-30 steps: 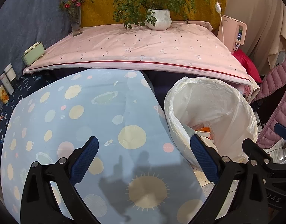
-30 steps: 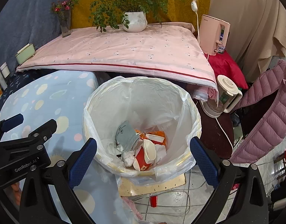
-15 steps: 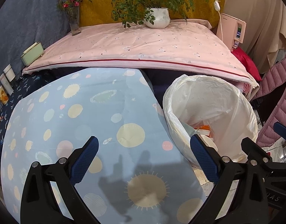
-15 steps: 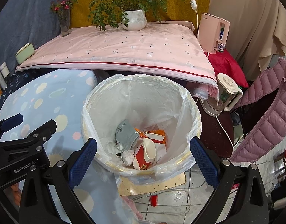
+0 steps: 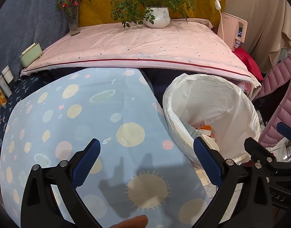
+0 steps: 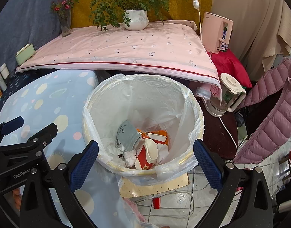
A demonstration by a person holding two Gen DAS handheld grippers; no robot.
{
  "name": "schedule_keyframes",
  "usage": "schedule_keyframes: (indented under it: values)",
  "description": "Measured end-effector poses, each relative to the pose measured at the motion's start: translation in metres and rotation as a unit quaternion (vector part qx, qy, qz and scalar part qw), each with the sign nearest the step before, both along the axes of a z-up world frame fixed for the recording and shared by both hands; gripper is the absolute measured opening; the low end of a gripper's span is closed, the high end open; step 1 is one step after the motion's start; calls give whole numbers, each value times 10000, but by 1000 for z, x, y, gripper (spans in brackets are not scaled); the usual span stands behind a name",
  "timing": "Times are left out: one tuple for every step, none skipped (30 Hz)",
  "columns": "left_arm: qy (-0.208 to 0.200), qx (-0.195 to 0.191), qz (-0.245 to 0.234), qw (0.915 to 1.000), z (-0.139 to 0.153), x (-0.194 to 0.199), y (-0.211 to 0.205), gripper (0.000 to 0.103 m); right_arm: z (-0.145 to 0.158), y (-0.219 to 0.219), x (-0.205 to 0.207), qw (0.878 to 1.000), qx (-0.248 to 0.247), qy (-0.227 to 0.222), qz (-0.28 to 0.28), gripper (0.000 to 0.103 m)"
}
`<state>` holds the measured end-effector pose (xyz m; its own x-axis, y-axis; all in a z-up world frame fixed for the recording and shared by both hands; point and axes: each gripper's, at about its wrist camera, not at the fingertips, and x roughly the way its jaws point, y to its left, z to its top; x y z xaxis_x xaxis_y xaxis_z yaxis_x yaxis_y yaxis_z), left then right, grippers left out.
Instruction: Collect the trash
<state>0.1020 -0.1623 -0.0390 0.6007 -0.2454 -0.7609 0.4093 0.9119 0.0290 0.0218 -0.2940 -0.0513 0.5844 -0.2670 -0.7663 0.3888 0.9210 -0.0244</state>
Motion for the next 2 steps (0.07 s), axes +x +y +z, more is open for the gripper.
schedule_keyframes:
  values:
    - [-7, 9, -10, 10000, 0, 0, 0, 94, 0, 0, -1, 10000, -4, -4, -3, 96]
    - [-12, 17, -14, 10000, 0, -1, -1, 94, 0, 0, -1, 10000, -6, -4, -2, 96]
